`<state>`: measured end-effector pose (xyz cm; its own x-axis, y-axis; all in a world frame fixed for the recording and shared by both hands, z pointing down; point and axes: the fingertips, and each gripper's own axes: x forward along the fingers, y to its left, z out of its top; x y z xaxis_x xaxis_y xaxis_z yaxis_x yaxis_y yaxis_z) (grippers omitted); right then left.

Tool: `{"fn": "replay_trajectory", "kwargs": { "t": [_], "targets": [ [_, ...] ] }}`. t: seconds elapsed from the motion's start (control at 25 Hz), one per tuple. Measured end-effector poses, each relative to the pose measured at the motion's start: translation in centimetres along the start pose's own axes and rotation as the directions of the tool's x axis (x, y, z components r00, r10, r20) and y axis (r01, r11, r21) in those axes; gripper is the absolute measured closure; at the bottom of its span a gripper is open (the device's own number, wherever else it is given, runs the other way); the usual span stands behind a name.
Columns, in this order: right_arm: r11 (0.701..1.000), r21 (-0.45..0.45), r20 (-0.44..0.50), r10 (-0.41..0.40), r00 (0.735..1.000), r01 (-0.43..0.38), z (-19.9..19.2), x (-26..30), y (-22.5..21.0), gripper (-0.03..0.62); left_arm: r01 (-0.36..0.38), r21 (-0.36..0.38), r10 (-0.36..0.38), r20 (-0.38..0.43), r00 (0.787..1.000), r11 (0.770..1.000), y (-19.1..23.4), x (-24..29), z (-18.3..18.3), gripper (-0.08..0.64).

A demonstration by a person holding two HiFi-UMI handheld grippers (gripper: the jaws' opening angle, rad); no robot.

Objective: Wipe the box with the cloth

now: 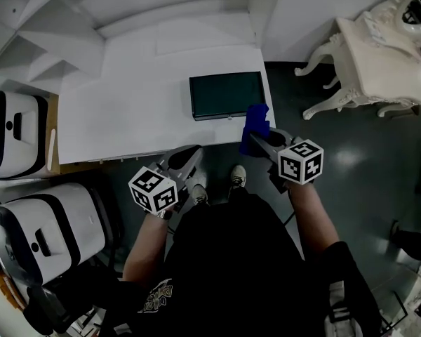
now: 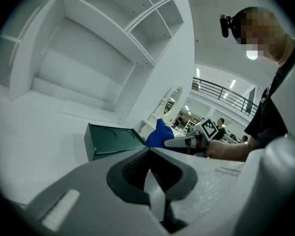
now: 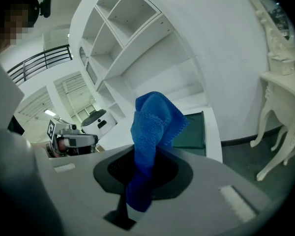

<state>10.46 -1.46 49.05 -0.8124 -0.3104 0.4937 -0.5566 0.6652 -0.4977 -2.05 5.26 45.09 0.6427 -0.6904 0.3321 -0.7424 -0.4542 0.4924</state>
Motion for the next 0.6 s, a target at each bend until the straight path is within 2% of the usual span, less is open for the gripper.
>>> {"fn": "replay_trajectory", "kwargs": {
  "t": [0.24,0.6],
  "targets": [
    [0.999,0.025,0.024,-0.049,0.999,0.048,-1.8,0.1,3.6,0.499,0.064,0.016,-0.064,-0.029,0.998,0.998,0.2,-2.6,-1.1,0.558],
    [0.995,0.019,0.054,-0.099,0.994,0.098,-3.7,-0.4,8.7,0.499,0.13,0.026,-0.129,-0.021,0.991,0.991,0.3,-6.1,-1.8,0.558]
  ]
}}
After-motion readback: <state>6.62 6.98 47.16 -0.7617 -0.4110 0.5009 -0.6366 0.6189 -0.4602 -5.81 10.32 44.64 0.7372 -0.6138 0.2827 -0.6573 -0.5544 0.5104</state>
